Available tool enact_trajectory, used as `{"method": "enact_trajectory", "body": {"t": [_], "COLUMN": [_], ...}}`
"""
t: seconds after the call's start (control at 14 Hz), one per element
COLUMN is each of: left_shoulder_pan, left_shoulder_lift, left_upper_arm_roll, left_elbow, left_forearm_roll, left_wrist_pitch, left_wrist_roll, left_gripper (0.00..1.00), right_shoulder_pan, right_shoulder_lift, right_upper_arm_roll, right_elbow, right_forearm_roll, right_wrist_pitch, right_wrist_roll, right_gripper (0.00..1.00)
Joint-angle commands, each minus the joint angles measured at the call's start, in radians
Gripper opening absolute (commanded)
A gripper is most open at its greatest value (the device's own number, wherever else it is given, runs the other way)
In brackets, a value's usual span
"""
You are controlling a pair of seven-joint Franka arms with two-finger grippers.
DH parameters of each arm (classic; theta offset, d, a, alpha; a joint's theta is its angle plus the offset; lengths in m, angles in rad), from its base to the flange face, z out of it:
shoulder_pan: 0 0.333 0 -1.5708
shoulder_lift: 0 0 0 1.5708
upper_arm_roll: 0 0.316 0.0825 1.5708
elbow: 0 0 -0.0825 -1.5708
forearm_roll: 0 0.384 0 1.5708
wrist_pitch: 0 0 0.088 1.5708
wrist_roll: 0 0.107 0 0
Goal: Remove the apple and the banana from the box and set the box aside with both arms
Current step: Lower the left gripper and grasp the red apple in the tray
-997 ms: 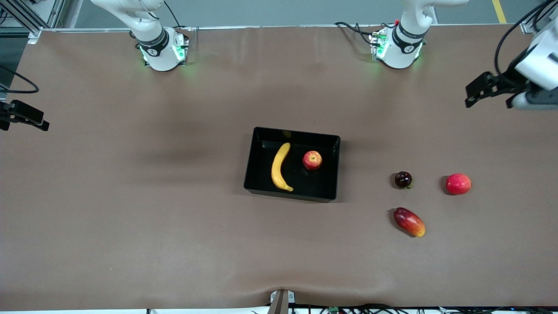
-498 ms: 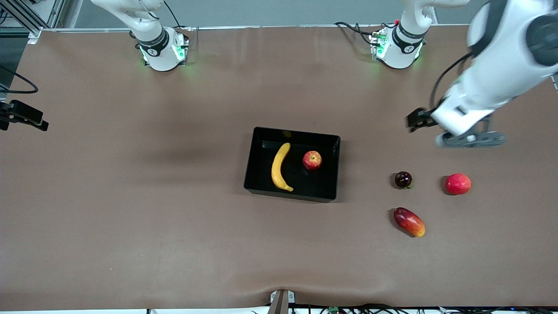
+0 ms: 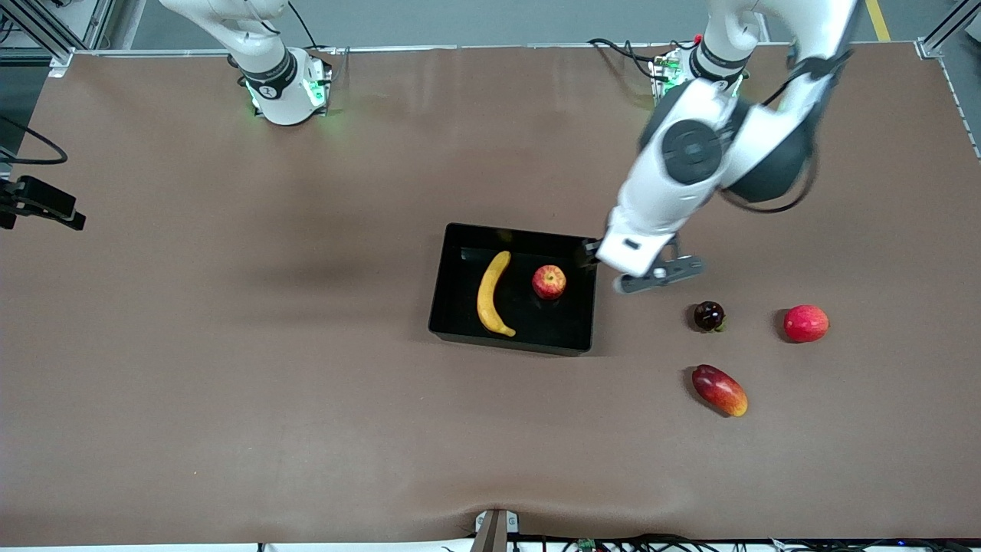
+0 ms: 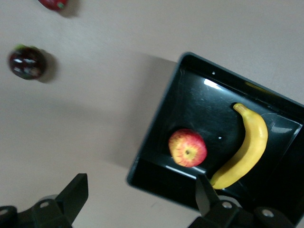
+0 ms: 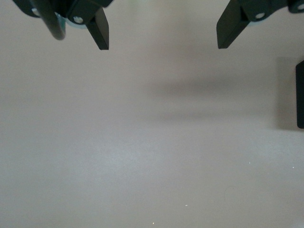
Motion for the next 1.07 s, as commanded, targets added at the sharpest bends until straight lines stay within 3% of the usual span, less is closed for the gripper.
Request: {"method": "enact_trajectory", "body": {"t": [0.0, 0.21, 0.36, 1.0], "left_shoulder_pan": [-0.051, -0.119, -0.139, -0.14], "left_shoulder_lift": [0.056, 0.159, 0.214, 0.336], "left_upper_arm_roll": [0.003, 0.006, 0.006, 0.004], "left_elbow": [0.014, 0.012, 0.012, 0.011], "left_forearm_roll": [0.04, 0.05, 0.123, 0.16], "left_wrist_pitch": [0.063, 0.193, 0.249, 0.313], "left_wrist_roll": [-0.1, -0.212, -0.261, -0.272], "left_gripper": [1.0, 1.0, 1.0, 1.0], "right_shoulder_pan": [-0.014, -0.019, -0.019, -0.019], "right_shoulder_lift": [0.0, 0.0, 0.0, 0.0], "right_upper_arm_roll": [0.004, 0.004, 0.004, 0.004], "right_elbow": [0.007, 0.007, 0.007, 0.007], "right_forearm_roll": [-0.004, -0.002, -0.004, -0.001], "right_wrist_pitch": [-0.002, -0.004, -0.002, -0.002], "right_wrist_roll": [0.001, 0.001, 0.001, 0.001], "right_gripper": [1.0, 1.0, 1.0, 1.0]}}
